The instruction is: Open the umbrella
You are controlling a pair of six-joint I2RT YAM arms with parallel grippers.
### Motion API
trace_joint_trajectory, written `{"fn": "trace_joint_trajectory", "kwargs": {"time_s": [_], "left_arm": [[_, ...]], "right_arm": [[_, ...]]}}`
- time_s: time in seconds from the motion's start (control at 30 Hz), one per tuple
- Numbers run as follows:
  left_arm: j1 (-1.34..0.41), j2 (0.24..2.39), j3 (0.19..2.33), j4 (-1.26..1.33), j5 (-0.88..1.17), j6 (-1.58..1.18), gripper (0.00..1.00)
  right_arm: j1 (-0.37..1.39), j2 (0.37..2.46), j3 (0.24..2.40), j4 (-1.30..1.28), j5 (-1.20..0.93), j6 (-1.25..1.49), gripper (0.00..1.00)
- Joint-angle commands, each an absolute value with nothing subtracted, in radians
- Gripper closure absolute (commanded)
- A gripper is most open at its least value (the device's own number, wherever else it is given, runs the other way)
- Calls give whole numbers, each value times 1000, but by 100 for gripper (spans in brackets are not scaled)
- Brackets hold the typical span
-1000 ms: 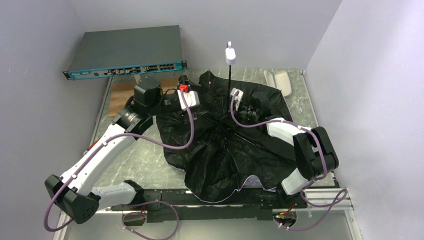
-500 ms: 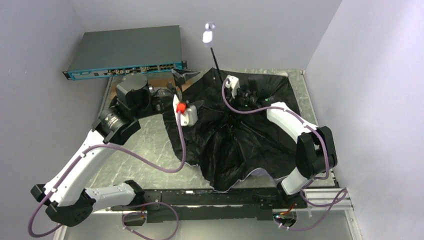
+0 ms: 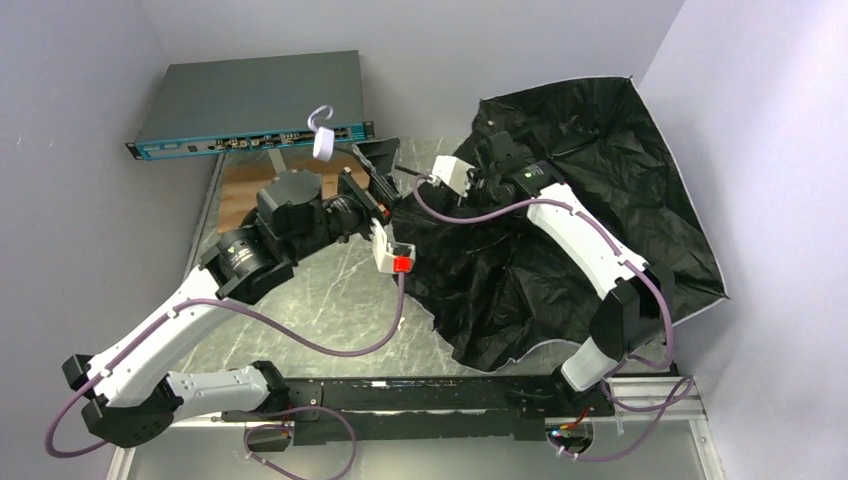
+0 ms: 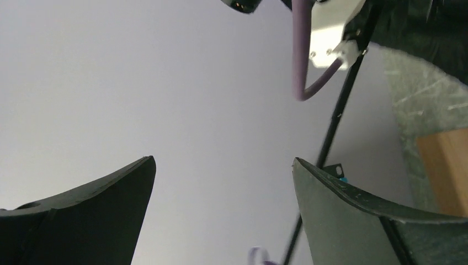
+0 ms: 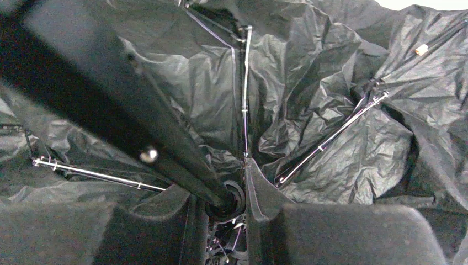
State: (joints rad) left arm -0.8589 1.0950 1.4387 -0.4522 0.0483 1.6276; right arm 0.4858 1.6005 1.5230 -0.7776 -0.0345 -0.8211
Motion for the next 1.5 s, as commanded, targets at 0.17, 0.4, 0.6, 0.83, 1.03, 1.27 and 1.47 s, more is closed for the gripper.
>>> {"fn": "trace_joint_trajectory", "kwargs": {"time_s": [0.17, 0.4, 0.6, 0.83, 1.03, 1.27, 1.47], "left_arm": [[-884, 1154, 1432, -506, -210, 1664, 3], [-860, 1177, 1501, -761, -134, 1407, 4], [-766, 1228, 1477, -713, -119, 1275, 3], [-728, 1285, 1413, -627, -200, 1294, 13], [-711, 1319, 1445, -773, -179, 1191, 48], [-704, 1289, 1319, -864, -217, 1092, 65], [-664, 1256, 1272, -933, -185, 1012, 78]], "right_arm": [[500, 1534, 1581, -898, 289, -922, 100], [500, 1487, 1552, -843, 370, -981, 100], [524, 1420, 1483, -751, 438, -1077, 100], [566, 1367, 1425, -693, 509, -1166, 100], [564, 1355, 1403, -630, 579, -1229, 100], [437, 1355, 1382, -493, 600, -1315, 100], [286, 1348, 1359, -387, 571, -1415, 100]]}}
